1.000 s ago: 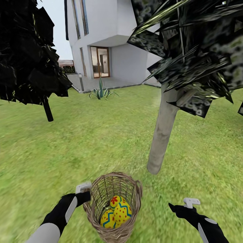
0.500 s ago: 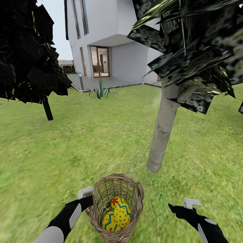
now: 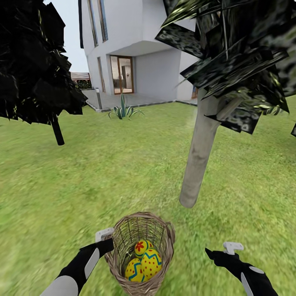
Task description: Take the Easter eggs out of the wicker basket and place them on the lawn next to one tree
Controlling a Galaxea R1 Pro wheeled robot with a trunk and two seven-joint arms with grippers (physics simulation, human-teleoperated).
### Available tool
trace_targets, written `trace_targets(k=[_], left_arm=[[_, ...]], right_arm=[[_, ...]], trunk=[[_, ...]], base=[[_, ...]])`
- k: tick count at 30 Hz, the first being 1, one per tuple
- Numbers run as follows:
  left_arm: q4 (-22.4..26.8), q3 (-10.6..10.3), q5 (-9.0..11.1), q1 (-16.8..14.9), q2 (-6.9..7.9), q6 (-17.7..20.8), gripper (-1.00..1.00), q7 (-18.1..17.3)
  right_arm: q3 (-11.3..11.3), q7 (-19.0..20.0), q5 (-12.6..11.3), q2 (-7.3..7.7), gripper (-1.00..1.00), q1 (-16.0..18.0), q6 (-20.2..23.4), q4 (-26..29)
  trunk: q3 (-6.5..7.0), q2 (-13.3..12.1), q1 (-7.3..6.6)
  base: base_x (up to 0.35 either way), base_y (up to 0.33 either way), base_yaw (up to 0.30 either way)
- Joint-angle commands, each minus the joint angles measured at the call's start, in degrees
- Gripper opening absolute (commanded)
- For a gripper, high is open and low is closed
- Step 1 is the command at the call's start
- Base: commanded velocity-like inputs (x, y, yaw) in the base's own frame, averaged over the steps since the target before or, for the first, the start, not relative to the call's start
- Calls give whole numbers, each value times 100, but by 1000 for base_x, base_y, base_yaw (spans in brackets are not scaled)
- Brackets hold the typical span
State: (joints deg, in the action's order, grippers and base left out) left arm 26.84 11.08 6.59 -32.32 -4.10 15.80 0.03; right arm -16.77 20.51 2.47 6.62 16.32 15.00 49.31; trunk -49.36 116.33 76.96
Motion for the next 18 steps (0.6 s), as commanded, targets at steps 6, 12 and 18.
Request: trace_targets(k=[6, 12, 18], left_arm=[[14, 26, 88, -2, -8, 37, -100, 49], [14, 26, 88, -2, -11, 37, -100, 54], [14, 26, 88, -2, -4, 37, -100, 57]], right_arm=[[-19, 40, 25, -3, 100, 3, 30, 1], [-19, 41, 25, -3, 100, 3, 30, 1], [-19, 33, 21, -3, 100, 3, 30, 0]], trunk=[[-113, 245, 131], [-221, 485, 263], [-329, 726, 395]], base=[[0, 0, 0], [0, 0, 0], [0, 0, 0]])
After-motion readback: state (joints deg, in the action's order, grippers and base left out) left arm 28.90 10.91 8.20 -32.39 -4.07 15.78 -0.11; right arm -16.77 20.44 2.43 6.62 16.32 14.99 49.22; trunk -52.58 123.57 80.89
